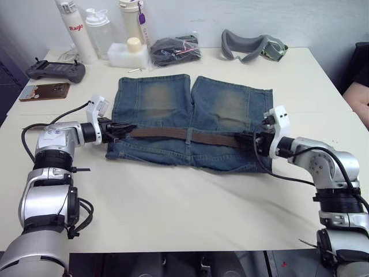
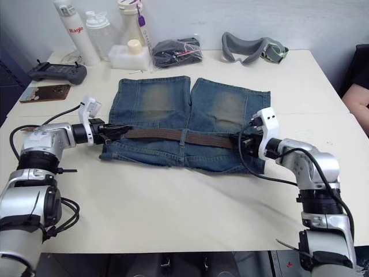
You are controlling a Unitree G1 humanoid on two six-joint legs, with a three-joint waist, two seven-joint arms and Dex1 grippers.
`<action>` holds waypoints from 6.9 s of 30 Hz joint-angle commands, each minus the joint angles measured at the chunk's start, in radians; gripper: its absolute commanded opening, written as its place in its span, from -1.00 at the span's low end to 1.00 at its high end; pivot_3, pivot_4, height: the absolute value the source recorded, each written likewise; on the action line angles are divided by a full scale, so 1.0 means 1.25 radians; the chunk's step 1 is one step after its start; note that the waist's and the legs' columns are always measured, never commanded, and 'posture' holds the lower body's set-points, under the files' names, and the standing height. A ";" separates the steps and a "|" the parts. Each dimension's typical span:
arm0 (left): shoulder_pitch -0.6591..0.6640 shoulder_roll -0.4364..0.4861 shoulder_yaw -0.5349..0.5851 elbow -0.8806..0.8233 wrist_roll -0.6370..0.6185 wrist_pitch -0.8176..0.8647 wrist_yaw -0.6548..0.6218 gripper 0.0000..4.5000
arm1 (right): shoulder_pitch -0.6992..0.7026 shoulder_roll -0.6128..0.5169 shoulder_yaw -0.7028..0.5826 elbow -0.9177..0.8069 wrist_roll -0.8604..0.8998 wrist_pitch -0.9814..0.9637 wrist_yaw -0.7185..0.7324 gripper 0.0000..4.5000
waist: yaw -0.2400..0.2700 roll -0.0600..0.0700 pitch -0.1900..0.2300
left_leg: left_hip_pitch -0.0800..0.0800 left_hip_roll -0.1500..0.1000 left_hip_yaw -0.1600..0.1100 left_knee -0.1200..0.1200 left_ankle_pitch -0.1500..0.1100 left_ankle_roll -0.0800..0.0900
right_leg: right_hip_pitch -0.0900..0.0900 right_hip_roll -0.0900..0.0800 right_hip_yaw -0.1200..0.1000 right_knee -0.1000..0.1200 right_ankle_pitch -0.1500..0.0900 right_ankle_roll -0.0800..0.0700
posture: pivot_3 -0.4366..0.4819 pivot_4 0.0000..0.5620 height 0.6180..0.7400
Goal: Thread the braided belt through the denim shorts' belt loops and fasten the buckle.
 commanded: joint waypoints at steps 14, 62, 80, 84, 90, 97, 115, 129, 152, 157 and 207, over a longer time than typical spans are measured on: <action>0.648 -0.014 0.170 -0.693 0.004 -0.598 0.065 -1.00 | 0.540 -0.060 -0.028 -0.184 -0.470 -1.143 -0.059 -0.89 | 0.015 0.000 0.000 | 0.005 0.000 -0.001 0.002 -0.003 0.003 | 0.007 0.000 -0.002 -0.002 0.000 0.001 | -0.05 -0.47 -0.38; 0.505 0.197 0.259 -0.655 -0.679 0.400 -0.085 1.00 | 0.275 -0.269 -0.115 0.112 -0.277 -1.039 -0.036 1.00 | 0.027 0.004 -0.005 | -0.018 0.020 -0.003 0.068 -0.040 -0.001 | -0.010 0.014 0.000 0.044 -0.026 -0.007 | -0.05 -0.47 -0.38; 0.703 0.226 -0.010 -0.854 -0.265 0.009 -0.147 0.24 | 0.416 -0.343 0.047 -0.425 0.191 -0.206 0.195 -0.68 | 0.032 0.011 -0.009 | -0.018 0.021 -0.002 0.066 -0.043 0.004 | -0.010 0.015 0.001 0.040 -0.026 -0.007 | -0.05 -0.47 -0.38; 0.773 0.247 -0.013 -0.850 -0.206 -0.068 -0.162 -0.59 | 0.523 -0.356 0.089 -0.433 0.112 -0.219 0.235 -1.00 | 0.036 0.012 -0.009 | -0.018 0.021 -0.001 0.066 -0.044 0.005 | -0.009 0.014 0.001 0.039 -0.026 -0.007 | -0.05 -0.47 -0.38; 0.868 0.174 -0.031 -0.816 -0.076 -0.242 -0.040 -0.98 | 0.558 -0.330 0.133 -0.418 -0.051 -0.333 0.208 -1.00 | 0.035 0.018 -0.021 | -0.003 0.021 0.000 0.056 -0.045 0.005 | 0.004 0.014 0.001 0.028 -0.026 -0.007 | -0.05 -0.47 -0.38; 0.900 0.129 -0.021 -0.832 -0.085 -0.312 -0.001 -0.98 | 0.474 -0.297 0.124 -0.373 -0.064 -0.322 0.220 -1.00 | 0.038 0.018 -0.031 | 0.008 0.022 0.000 0.053 -0.048 0.003 | 0.010 0.015 0.001 0.025 -0.033 -0.021 | -0.05 -0.47 -0.38; 0.362 0.057 0.096 -0.829 -0.583 0.208 0.234 1.00 | 0.032 -0.115 0.077 -0.192 0.118 -0.049 0.183 0.98 | 0.033 0.014 -0.013 | -0.007 0.022 0.000 0.057 -0.047 0.005 | 0.003 0.015 0.001 0.027 -0.024 -0.004 | -0.05 -0.47 -0.38; 0.212 -0.069 -0.114 -0.516 -0.112 0.044 0.445 1.00 | -0.039 -0.080 0.173 -0.004 -0.109 -0.145 0.099 0.98 | 0.019 0.011 -0.010 | -0.006 0.021 0.001 0.056 -0.045 0.006 | 0.001 0.015 0.002 0.028 -0.022 -0.002 | -0.05 -0.47 -0.38; 0.047 -0.202 -0.163 -0.107 0.098 -0.069 0.393 0.02 | -0.192 0.079 0.224 0.381 -0.288 -0.124 0.125 -0.05 | 0.020 0.007 -0.016 | -0.006 0.019 0.007 0.056 -0.040 0.001 | -0.004 0.012 0.007 0.036 -0.022 -0.002 | -0.05 -0.47 -0.38; 0.049 -0.216 -0.135 -0.130 0.086 -0.056 0.388 -0.94 | -0.193 0.079 0.226 0.351 -0.317 -0.183 0.120 -1.00 | 0.020 0.007 -0.016 | -0.007 0.019 0.006 0.056 -0.040 0.002 | -0.004 0.012 0.007 0.036 -0.022 -0.002 | -0.05 -0.47 -0.38; 0.110 -0.094 0.290 -0.666 -0.065 0.526 0.798 0.97 | -0.292 -0.007 0.152 0.046 -0.034 -0.047 0.537 1.00 | 0.001 0.009 -0.012 | -0.030 0.014 0.007 0.055 -0.031 0.001 | -0.029 0.004 0.004 0.044 -0.021 0.001 | -0.05 -0.47 -0.38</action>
